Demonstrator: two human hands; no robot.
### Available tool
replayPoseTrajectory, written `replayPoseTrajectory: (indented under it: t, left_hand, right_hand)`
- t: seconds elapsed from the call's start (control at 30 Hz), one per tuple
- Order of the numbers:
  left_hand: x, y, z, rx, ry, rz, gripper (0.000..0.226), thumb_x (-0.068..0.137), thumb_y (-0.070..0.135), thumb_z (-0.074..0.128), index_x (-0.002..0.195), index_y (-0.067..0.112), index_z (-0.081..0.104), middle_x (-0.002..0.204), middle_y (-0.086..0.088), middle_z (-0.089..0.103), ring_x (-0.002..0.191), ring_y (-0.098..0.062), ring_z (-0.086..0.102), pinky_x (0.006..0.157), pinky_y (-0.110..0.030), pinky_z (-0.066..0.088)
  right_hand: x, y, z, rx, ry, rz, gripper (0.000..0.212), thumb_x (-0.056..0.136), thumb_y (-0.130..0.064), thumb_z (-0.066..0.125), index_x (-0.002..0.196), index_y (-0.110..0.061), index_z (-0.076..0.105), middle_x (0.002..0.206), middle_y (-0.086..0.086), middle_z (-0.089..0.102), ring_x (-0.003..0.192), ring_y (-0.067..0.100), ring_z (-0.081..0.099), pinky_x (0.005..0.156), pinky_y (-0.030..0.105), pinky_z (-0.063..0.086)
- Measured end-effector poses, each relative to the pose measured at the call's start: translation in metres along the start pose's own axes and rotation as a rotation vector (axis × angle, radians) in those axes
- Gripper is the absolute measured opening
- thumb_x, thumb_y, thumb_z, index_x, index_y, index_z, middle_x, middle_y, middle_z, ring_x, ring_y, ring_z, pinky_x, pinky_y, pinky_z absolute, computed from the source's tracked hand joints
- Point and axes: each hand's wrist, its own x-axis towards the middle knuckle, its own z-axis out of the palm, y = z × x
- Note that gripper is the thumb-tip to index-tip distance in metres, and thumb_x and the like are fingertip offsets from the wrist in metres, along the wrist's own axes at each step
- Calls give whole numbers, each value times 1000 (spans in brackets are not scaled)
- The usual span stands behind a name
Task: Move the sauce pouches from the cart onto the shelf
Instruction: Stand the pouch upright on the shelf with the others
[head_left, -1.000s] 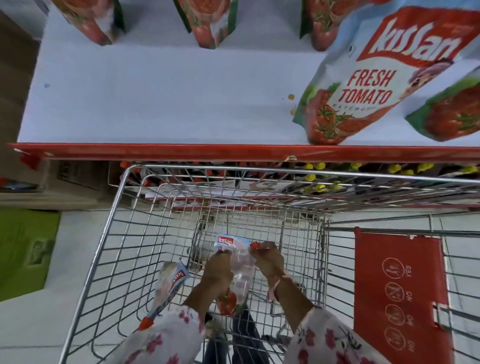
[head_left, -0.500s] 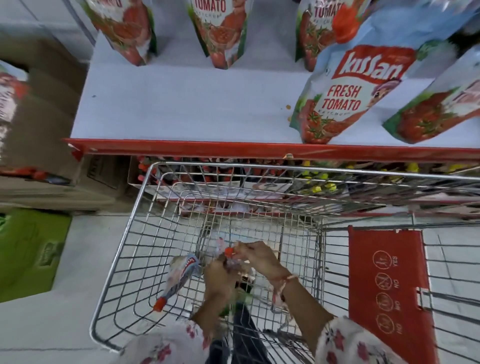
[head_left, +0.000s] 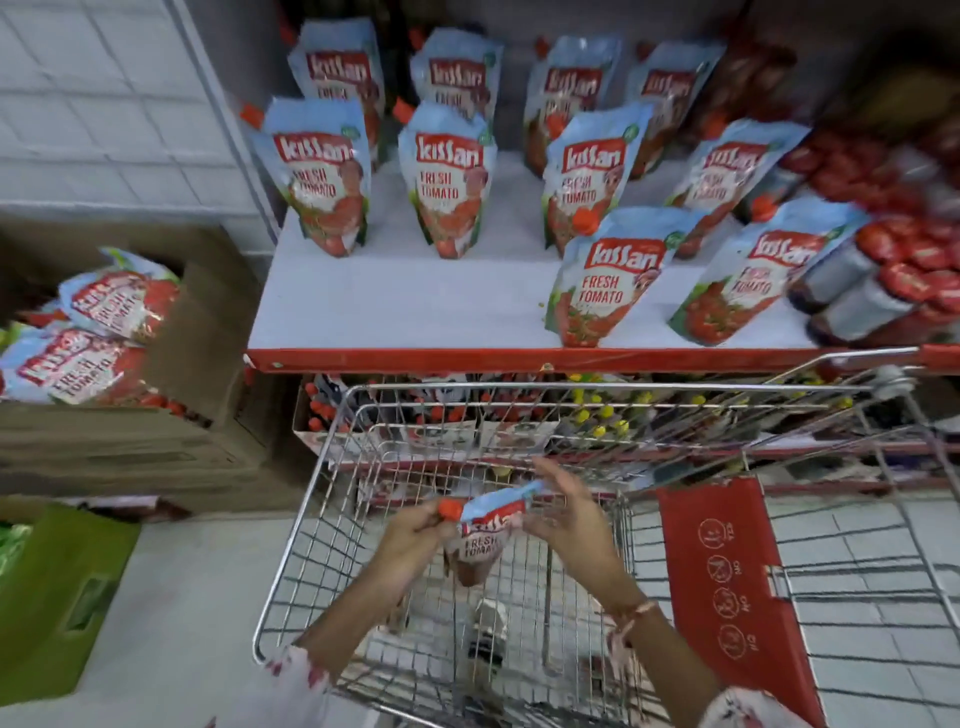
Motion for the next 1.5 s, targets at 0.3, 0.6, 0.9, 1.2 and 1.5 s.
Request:
replayPoseTrajectory:
  t: [0.3, 0.6, 0.9, 1.2, 1.5]
  left_hand:
    - [-20, 101, -33, 80, -76, 383, 15, 76, -2, 71, 86, 9, 70, 77, 4, 78, 74, -9, 71, 62, -18, 57]
    - [-5, 213, -52, 124, 184, 708, 16, 73, -1, 74, 72, 15, 68, 65, 14, 75, 70, 3, 70, 61, -10, 55]
    - [35, 244, -60, 103, 312, 704, 29, 73, -15, 67, 64, 11, 57, 90, -16, 64, 80, -26, 63, 81, -42, 56]
    - [65, 238, -58, 76, 310, 675, 20, 75, -15, 65, 90, -3, 61, 98, -18, 63, 83, -23, 61, 76, -27, 57]
    - [44, 171, -62, 290, 506, 627, 46, 77, 12, 74, 120, 7, 56, 109, 0, 63, 101, -10, 57, 94, -24, 45]
  right_hand:
    - [-14, -121, -31, -5, 170, -344, 14, 72, -22, 79, 68, -33, 73, 61, -12, 72, 58, 2, 66, 53, 15, 51]
    - [36, -219, -52, -187, 425, -559, 7, 75, -20, 80, 78, -19, 74, 53, -7, 64, 49, 9, 58, 53, 34, 53]
    - [91, -240, -48, -389, 481, -550, 12, 77, -19, 77, 87, -14, 76, 74, 12, 75, 64, 21, 61, 58, 27, 46]
    - [115, -237, -45, -475, 449, -524, 15, 81, -15, 73, 96, -9, 73, 83, 16, 76, 69, 23, 63, 61, 24, 43]
    - [89, -194, -6, -641, 659, -755, 48, 93, -6, 53, 139, -9, 40, 147, 11, 40, 140, 24, 33, 109, 28, 35]
